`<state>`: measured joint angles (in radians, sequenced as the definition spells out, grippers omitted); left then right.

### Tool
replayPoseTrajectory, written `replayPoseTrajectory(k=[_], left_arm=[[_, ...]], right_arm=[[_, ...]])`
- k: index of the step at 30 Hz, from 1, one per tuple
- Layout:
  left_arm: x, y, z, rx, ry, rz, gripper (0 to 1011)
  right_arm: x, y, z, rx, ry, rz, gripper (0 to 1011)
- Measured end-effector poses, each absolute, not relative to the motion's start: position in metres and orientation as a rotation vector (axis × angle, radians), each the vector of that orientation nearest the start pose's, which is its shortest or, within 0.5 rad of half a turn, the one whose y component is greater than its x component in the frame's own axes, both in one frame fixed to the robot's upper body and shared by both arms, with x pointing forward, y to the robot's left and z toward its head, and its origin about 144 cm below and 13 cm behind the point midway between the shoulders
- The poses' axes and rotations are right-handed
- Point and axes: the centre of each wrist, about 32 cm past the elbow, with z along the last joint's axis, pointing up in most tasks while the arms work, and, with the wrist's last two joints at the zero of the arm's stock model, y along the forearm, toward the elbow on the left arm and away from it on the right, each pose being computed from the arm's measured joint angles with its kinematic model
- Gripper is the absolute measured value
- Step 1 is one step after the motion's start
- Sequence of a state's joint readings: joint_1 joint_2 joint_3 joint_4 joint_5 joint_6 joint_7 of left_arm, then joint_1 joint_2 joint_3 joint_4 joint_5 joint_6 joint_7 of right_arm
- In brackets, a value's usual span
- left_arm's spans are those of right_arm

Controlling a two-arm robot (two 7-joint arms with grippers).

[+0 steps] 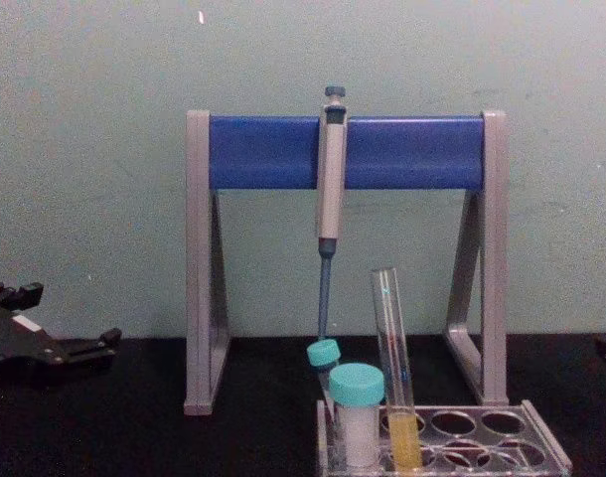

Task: Pick up the test tube from the test tube rack, shake it, then place it back into the test tube rack.

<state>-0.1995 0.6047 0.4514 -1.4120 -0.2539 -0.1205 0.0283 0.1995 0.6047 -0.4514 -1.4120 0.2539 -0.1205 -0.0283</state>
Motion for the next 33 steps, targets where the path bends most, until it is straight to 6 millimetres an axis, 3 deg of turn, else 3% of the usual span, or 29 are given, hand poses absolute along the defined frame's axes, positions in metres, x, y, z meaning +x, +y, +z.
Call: replayPoseTrajectory(k=[33], left_arm=[[0.4886,0.3097,1.1398,0.304,-0.285,1.248,1001]], right_arm=[[0.4886,-0.3096,1.1398,-0.304,-0.285,-1.248,1000]])
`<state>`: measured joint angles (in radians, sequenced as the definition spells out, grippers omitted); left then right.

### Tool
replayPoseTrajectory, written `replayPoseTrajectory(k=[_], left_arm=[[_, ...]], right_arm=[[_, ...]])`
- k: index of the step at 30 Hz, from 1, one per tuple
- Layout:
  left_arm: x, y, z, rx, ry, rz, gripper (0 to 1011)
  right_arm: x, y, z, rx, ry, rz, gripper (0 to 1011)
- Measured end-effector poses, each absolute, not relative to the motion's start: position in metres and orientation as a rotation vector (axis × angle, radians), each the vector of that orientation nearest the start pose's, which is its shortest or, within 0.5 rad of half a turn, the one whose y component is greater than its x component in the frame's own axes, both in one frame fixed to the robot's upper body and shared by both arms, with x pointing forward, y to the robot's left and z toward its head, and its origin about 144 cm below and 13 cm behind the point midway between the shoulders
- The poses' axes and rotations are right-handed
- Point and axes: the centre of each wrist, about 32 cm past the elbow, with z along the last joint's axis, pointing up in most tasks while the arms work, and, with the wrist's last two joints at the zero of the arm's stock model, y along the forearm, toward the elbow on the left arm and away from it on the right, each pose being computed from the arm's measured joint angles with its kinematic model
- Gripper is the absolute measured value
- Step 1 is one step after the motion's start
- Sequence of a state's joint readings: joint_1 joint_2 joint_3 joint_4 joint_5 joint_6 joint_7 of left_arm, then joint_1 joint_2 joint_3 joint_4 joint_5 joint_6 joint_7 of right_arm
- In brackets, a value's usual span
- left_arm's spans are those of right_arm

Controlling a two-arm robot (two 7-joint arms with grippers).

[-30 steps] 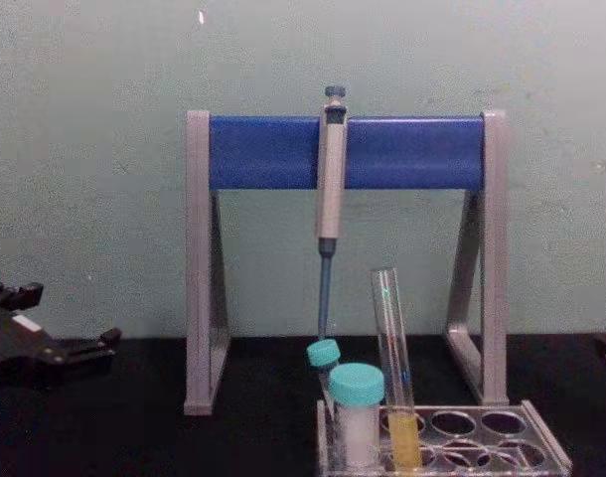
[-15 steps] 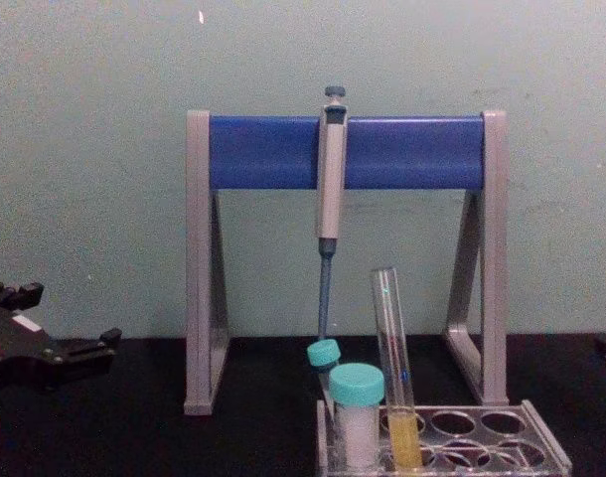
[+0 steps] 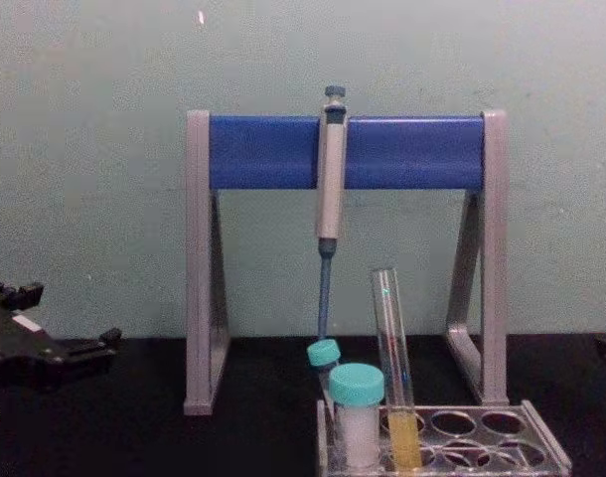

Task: Pick up the test tube from the test tube rack, shake it, then place it back into the test tube rack.

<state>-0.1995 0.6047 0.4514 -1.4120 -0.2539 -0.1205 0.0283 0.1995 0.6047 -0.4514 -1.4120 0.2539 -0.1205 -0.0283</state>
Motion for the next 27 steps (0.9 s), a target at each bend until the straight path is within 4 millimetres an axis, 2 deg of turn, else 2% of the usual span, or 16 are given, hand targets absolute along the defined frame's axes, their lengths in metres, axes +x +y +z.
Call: replayPoseTrajectory(k=[27], left_arm=[[0.4887,0.3097,1.1398,0.304,-0.285,1.248,1001]], right_arm=[[0.4886,-0.3096,1.1398,-0.305,-0.285,-1.248,1000]])
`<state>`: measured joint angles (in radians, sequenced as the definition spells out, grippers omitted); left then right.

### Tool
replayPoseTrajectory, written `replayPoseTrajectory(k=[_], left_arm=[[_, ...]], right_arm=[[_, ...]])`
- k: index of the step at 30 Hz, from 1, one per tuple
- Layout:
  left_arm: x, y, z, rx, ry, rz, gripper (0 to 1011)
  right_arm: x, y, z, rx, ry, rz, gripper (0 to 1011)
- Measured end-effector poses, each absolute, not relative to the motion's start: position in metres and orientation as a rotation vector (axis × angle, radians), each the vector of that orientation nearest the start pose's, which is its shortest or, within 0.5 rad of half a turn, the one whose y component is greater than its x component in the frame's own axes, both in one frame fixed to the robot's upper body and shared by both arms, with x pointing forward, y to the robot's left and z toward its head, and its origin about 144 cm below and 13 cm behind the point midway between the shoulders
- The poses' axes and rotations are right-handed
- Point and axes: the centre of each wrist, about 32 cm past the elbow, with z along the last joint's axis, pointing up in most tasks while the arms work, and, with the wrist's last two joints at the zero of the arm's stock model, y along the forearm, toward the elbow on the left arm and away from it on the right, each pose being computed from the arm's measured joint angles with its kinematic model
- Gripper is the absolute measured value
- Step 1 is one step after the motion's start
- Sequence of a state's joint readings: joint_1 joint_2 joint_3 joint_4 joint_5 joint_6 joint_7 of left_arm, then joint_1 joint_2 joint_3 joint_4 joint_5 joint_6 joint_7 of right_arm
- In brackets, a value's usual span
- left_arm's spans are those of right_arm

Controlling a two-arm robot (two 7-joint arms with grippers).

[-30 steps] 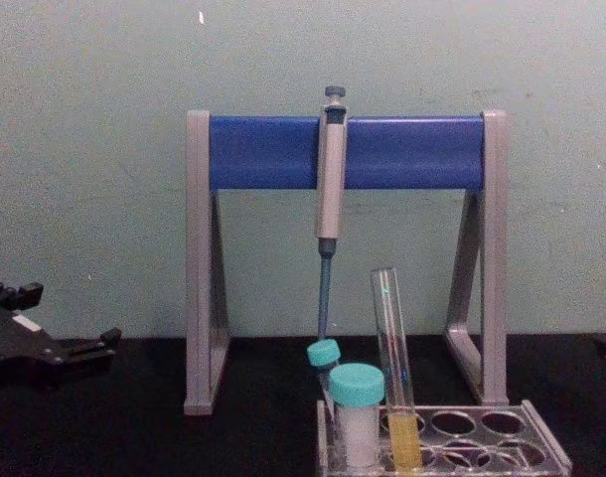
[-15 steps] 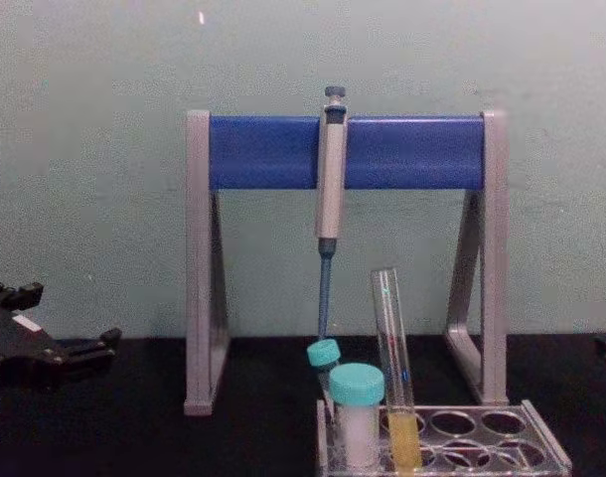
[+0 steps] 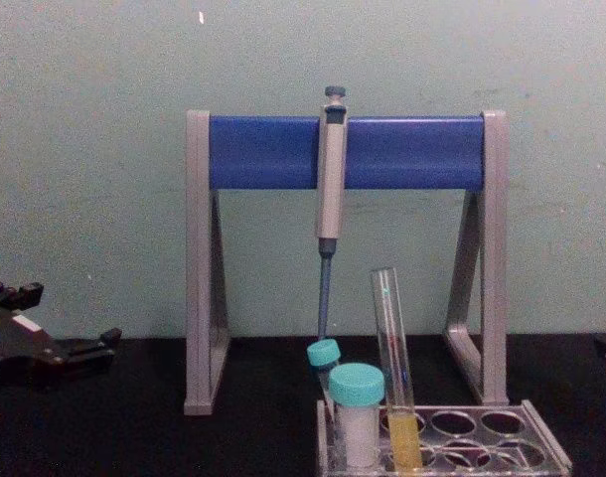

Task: Pick up the test tube from the test tube rack, shake it, then place it back into the test tube rack.

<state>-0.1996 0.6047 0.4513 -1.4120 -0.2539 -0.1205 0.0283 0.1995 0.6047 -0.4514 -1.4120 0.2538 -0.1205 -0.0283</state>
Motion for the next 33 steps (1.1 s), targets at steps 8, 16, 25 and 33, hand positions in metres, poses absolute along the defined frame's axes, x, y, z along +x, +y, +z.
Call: replayPoseTrajectory(k=[8,16,25,33], left_arm=[[0.489,0.310,1.140,0.304,-0.285,1.248,1001],[0.489,0.310,1.140,0.304,-0.285,1.248,1001],[0.489,0.310,1.140,0.304,-0.285,1.248,1001],[0.489,0.310,1.140,0.304,-0.285,1.248,1001]], right_arm=[[0.486,-0.310,1.140,-0.308,-0.281,-1.241,1000],[0.469,-0.308,1.144,-0.299,-0.239,-1.190,1000],[0.449,-0.295,1.152,-0.211,-0.118,-1.077,1000],[0.442,-0.278,1.164,-0.144,-0.042,-0.942,1000]])
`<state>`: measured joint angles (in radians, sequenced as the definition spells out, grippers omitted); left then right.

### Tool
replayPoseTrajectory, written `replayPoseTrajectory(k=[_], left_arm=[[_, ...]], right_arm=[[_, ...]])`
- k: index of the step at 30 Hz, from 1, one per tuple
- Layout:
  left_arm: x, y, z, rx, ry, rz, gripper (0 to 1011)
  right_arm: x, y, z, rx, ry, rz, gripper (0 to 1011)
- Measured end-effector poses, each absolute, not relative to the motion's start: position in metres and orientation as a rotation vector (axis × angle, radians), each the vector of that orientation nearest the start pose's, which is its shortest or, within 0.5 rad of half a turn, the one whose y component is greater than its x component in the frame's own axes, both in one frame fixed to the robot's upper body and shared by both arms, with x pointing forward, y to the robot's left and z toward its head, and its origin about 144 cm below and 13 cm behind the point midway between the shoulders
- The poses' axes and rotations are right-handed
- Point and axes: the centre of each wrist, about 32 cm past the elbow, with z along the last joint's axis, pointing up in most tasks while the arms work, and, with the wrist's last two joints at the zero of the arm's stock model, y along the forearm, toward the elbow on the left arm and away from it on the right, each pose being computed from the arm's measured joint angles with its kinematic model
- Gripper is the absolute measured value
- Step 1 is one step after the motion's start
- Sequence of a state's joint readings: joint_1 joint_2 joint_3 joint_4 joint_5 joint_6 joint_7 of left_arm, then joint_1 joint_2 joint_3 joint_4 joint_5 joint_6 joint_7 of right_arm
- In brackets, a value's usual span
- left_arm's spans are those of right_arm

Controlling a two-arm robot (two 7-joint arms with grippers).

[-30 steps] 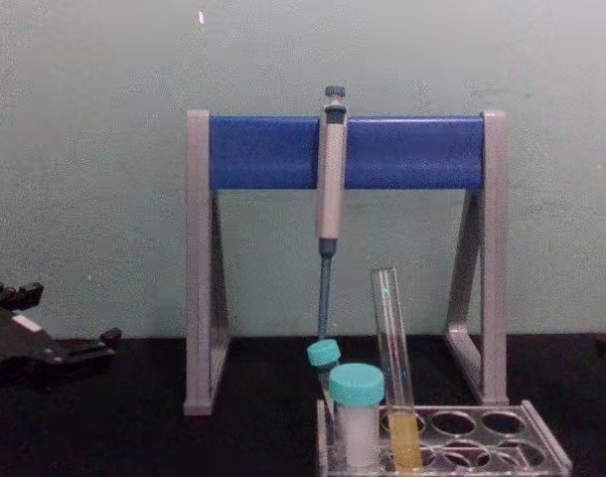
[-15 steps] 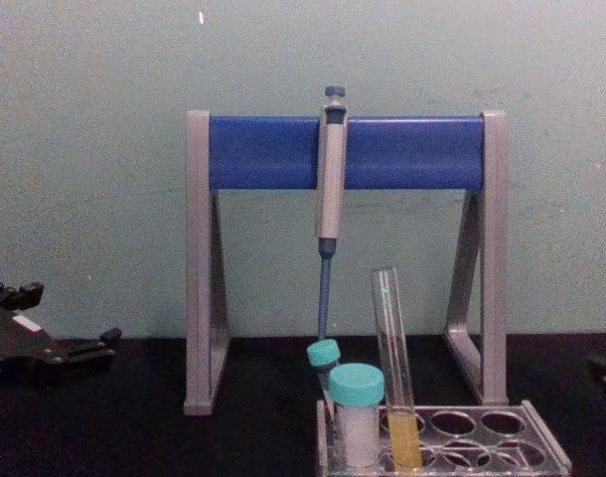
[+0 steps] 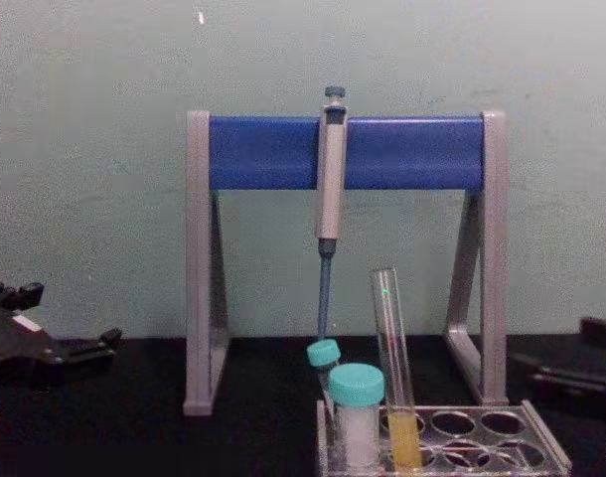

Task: Pick up the test tube from the test tube rack, shake it, then place it back into the test tube rack.

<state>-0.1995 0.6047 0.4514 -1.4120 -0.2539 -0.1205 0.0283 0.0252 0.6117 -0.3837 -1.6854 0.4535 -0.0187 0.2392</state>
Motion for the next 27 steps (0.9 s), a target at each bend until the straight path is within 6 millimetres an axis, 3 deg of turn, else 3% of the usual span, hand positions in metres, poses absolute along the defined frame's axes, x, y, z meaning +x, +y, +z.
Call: replayPoseTrajectory(k=[13,27], left_arm=[[0.489,0.310,1.140,0.304,-0.285,1.248,1001],[0.489,0.310,1.140,0.304,-0.285,1.248,1001]], right_arm=[[0.455,-0.254,1.175,-0.105,0.023,-0.792,1000],[0.484,-0.233,1.175,-0.110,0.064,-0.718,1000]])
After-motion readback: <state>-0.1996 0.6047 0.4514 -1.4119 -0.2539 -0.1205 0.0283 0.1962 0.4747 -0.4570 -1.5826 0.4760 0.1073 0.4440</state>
